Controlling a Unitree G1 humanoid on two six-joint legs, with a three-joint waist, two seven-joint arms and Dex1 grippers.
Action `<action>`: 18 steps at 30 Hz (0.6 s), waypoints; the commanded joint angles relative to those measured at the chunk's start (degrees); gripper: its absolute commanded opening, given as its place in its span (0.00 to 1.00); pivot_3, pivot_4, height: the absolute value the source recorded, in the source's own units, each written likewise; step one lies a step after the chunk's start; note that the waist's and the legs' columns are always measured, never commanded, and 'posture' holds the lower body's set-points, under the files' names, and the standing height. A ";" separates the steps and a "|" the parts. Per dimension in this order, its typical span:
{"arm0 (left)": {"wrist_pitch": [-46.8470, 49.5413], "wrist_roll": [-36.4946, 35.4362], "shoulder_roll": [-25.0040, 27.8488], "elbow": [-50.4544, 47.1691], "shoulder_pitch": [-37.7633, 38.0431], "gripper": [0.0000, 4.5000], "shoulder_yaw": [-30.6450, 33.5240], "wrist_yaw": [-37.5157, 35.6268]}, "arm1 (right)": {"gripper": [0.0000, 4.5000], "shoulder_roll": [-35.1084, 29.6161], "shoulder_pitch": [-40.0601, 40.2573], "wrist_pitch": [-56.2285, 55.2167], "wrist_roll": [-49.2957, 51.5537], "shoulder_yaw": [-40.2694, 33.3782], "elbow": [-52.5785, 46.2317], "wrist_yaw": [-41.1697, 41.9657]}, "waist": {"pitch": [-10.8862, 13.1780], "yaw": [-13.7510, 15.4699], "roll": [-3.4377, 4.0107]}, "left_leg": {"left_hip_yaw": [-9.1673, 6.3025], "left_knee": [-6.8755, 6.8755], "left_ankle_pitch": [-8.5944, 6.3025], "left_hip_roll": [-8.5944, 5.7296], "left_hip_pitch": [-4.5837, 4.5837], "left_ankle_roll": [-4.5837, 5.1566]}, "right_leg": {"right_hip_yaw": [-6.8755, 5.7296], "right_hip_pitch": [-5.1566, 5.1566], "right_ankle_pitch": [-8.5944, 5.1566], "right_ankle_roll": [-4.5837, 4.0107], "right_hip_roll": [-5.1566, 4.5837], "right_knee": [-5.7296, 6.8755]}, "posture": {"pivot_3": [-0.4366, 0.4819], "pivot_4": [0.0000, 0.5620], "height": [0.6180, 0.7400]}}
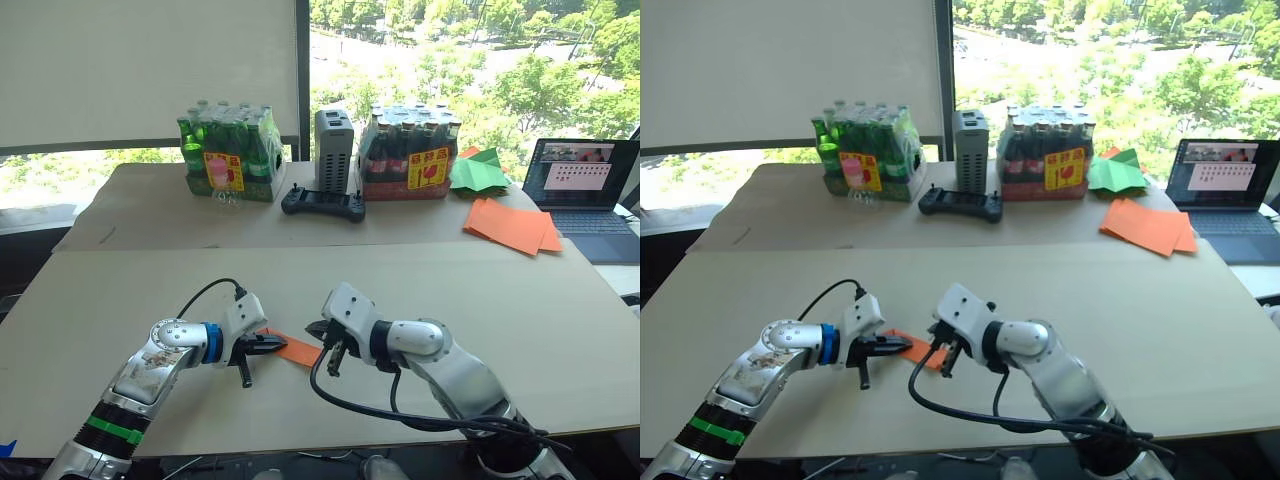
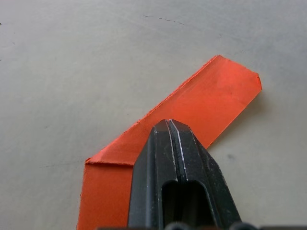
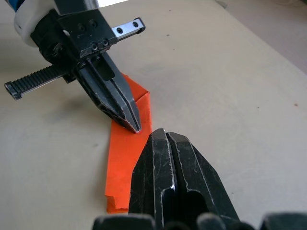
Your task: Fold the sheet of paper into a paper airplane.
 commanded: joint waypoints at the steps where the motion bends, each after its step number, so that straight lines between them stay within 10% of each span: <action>1: 0.15 1.10 0.05 0.38 0.24 0.00 -0.54 0.31 | 0.00 1.34 -1.35 -1.86 -1.10 3.12 3.36 -1.24 | 0.00 -0.03 0.00 | 0.00 0.00 0.00 0.00 0.00 0.00 | 0.00 0.00 0.00 0.00 0.00 0.00 | 0.48 0.27 0.86; 18: 0.27 0.30 -0.37 1.77 -6.15 0.00 -2.41 -5.12 | 0.00 -0.48 -1.12 0.66 -3.30 8.83 11.34 -0.78 | 0.00 -0.19 0.01 | 0.00 -0.01 0.00 0.00 0.06 0.00 | -0.01 0.05 0.00 -0.01 0.02 0.00 | 0.48 0.27 0.86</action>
